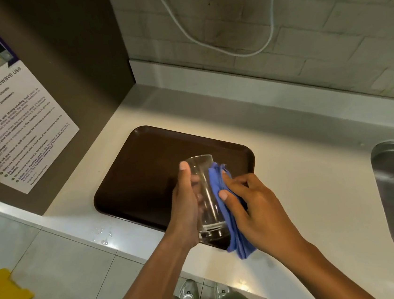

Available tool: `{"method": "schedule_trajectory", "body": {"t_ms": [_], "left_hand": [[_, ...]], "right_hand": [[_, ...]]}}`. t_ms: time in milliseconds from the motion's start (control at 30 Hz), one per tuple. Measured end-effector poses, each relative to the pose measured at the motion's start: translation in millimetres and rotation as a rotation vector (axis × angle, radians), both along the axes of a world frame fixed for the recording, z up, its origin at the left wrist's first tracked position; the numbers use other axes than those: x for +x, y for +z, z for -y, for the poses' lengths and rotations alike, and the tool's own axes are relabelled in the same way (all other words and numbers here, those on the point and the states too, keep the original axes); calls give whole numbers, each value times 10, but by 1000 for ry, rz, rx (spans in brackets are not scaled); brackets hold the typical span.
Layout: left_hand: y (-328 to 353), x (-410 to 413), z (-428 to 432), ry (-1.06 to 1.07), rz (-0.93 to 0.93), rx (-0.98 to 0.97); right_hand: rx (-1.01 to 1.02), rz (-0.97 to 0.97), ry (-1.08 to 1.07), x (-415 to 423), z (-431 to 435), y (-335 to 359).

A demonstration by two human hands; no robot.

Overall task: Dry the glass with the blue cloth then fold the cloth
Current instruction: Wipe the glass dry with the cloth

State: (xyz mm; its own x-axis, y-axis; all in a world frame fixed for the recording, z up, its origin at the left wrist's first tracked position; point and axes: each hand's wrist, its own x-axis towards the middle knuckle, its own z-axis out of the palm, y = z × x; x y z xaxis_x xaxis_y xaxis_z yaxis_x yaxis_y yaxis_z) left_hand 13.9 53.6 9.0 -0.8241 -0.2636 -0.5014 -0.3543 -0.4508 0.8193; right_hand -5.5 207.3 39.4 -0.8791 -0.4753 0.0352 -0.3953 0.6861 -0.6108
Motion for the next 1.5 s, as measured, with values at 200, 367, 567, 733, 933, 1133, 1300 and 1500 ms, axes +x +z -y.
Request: {"method": "schedule_trajectory", "body": {"t_ms": [200, 367, 567, 733, 933, 1133, 1300, 1500], "left_hand": [[10, 1, -36, -33, 27, 121], [-114, -37, 88, -48, 26, 155], [-159, -2, 7, -69, 17, 138], [-176, -46, 101, -86, 21, 213], [-102, -13, 4, -20, -7, 320], [-60, -9, 73, 39, 80, 194], [13, -30, 7, -45, 12, 315], [-62, 33, 114, -17, 72, 147]], "right_hand": [[-243, 115, -124, -139, 159, -44], [-245, -2, 31, 150, 116, -47], [-137, -96, -34, -89, 224, -1], [-207, -25, 58, 119, 129, -85], [-188, 8, 2, -170, 229, -31], [-196, 97, -6, -91, 90, -146], [-217, -15, 3, -157, 183, 4], [-210, 97, -17, 52, 52, -184]]}}
